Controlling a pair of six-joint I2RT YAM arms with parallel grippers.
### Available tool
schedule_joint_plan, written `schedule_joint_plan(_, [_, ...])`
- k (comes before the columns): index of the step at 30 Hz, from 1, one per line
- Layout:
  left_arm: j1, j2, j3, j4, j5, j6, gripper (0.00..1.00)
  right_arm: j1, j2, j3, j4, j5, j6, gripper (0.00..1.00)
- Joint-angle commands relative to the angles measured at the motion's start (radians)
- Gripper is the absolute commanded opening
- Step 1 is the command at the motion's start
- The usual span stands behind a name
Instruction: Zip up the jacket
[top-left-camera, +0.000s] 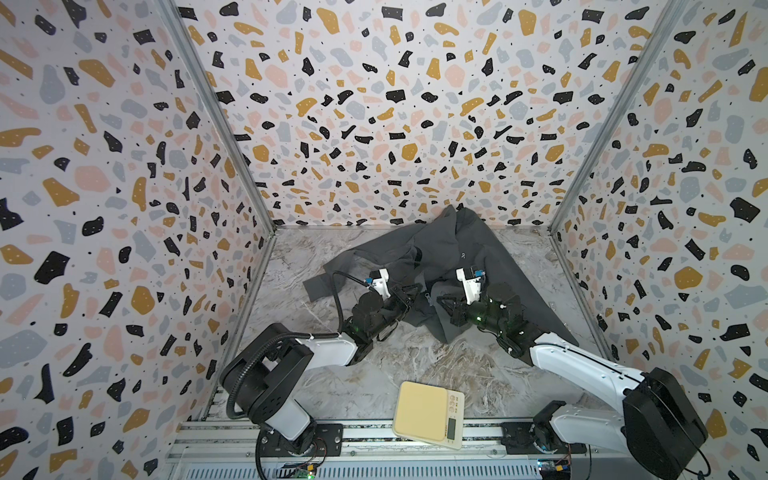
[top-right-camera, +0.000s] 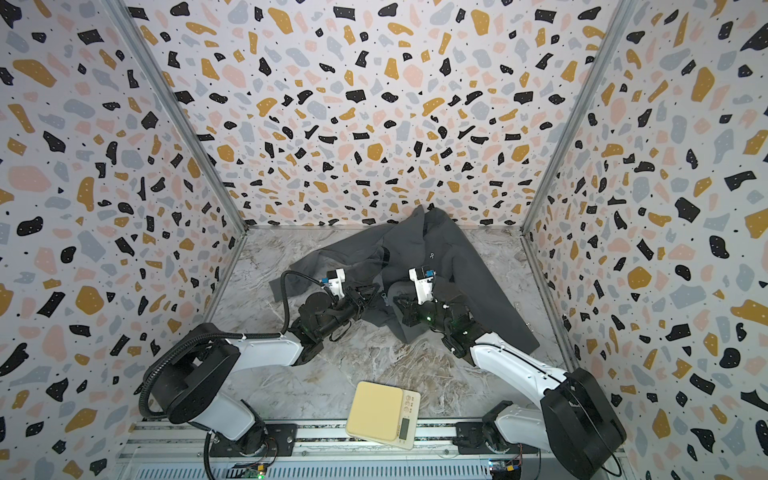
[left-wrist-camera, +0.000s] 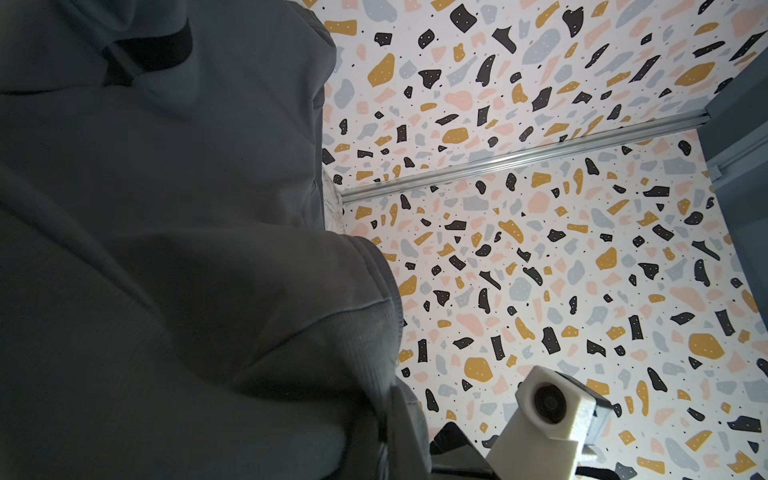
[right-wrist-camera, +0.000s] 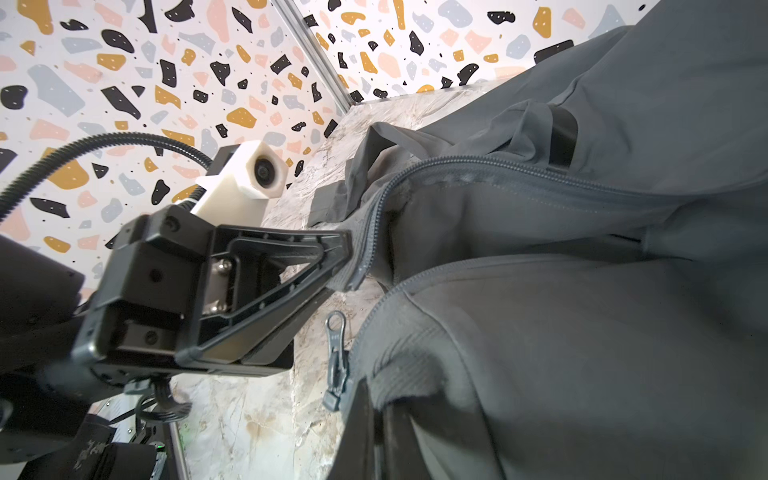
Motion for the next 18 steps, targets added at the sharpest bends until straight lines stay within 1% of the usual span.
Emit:
schedule_joint_plan(1, [-0.003,-0.001,0.032,0.047,-0.014,0.002,0.00,0.003,-0.036,-0.005,0.067,-0.073,0.012,0.00])
schedule_joint_plan(6, [-0.009,0.002,0.054,0.017,0.006,0.023,0.00,-0.002,-0.018,-0.003,0.104,-0.103,0.071,0.00])
schedule_joint_plan(8, [-0.017,-0.005,0.063,-0.027,0.002,0.054,0.00,-0.002,0.000,0.003,0.120,-0.107,0.098,0.00])
schedule_joint_plan(12, [-0.035,-0.031,0.067,-0.072,-0.010,0.096,0.00,-0.003,0.047,0.018,0.115,-0.053,0.149,0.00])
schedule_joint_plan(15, [-0.049,-0.052,0.072,-0.124,-0.017,0.141,0.00,0.000,0.084,0.039,0.122,-0.034,0.188,0.00])
schedule_joint_plan(18, [-0.060,-0.080,0.062,-0.142,-0.020,0.168,0.00,0.003,0.127,0.075,0.077,0.024,0.212,0.00])
